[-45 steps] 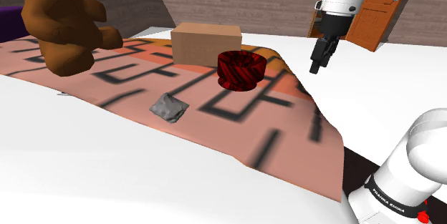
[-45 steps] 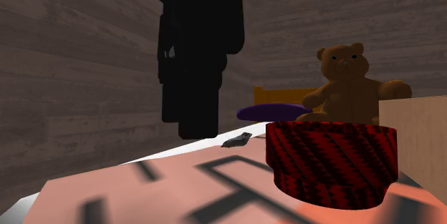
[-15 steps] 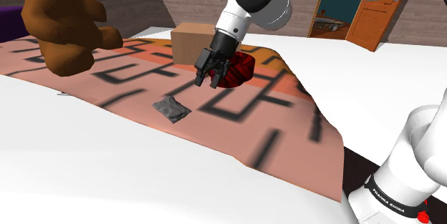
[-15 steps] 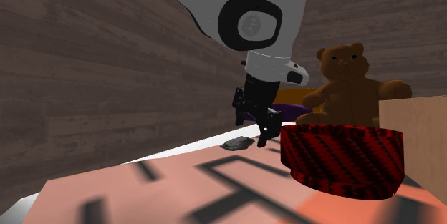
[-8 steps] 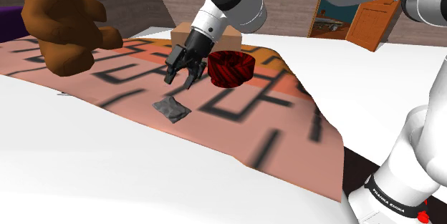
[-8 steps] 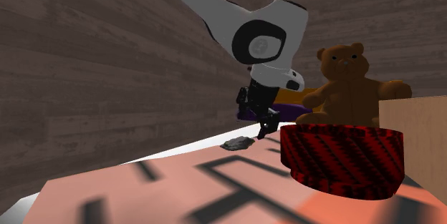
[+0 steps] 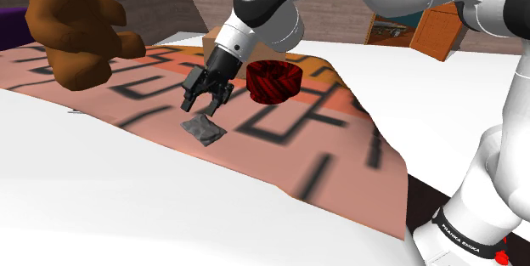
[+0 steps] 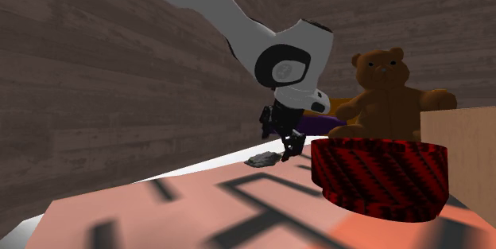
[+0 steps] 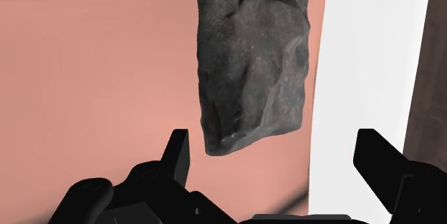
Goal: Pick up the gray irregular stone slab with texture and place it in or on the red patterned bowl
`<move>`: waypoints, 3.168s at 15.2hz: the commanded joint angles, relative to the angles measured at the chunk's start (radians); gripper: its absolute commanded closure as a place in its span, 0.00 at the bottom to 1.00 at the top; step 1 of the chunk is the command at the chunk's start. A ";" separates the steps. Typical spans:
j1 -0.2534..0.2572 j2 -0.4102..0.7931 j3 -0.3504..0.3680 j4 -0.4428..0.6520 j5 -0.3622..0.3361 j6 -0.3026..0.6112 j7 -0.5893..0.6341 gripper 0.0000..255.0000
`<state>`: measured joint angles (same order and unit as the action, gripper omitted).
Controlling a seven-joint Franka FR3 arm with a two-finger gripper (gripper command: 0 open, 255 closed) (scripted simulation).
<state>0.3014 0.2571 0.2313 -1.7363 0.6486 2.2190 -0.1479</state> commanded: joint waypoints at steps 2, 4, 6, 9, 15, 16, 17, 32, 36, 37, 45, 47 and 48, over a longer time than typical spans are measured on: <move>0.003 0.008 0.001 -0.002 0.001 0.011 -0.003 0.00; 0.003 0.008 0.001 -0.001 0.001 0.011 -0.003 0.00; 0.003 0.008 0.001 -0.001 0.001 0.011 -0.003 0.00; 0.003 0.008 0.001 -0.001 0.001 0.011 -0.003 1.00; 0.002 0.006 0.001 -0.003 0.002 0.010 -0.003 1.00; 0.002 0.005 0.002 -0.005 0.002 0.011 -0.003 1.00; 0.002 0.004 0.001 -0.002 0.002 0.011 -0.003 1.00; 0.836 0.363 -0.284 0.394 -1.732 -0.637 1.246 0.00; 0.821 0.359 -0.289 0.374 -1.737 -0.612 1.252 0.00; 0.821 0.359 -0.289 0.374 -1.737 -0.613 1.252 0.00; 0.820 0.354 -0.287 0.368 -1.738 -0.613 1.253 1.00; 0.820 0.353 -0.287 0.365 -1.738 -0.612 1.254 1.00; 0.820 0.353 -0.287 0.365 -1.738 -0.612 1.254 1.00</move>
<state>1.1228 0.6089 -0.0557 -1.3671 -1.0911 1.6069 1.1054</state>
